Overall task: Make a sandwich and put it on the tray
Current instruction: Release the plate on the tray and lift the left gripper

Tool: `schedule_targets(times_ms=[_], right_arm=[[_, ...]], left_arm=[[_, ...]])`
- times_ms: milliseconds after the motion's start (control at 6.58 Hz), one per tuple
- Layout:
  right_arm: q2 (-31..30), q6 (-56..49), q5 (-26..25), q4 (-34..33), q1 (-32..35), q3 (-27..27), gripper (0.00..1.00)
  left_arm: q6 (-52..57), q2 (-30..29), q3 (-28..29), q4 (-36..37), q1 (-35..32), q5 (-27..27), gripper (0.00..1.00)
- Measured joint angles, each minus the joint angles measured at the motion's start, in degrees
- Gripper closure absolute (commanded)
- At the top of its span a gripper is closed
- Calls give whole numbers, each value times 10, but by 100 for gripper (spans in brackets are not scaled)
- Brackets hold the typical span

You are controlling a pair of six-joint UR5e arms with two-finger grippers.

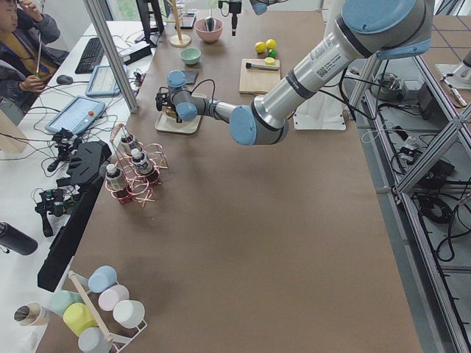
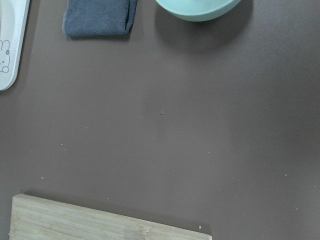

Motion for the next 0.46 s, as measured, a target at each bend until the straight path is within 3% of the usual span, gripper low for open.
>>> schedule_targets(times_ms=[152,456], right_arm=[[0,0,0,0,1,0,0],[0,-1,0,0,3,1,0]], left_arm=[[0,-2,5,-8,3,6,20],[-7,7,-10,-13,6,10,13]])
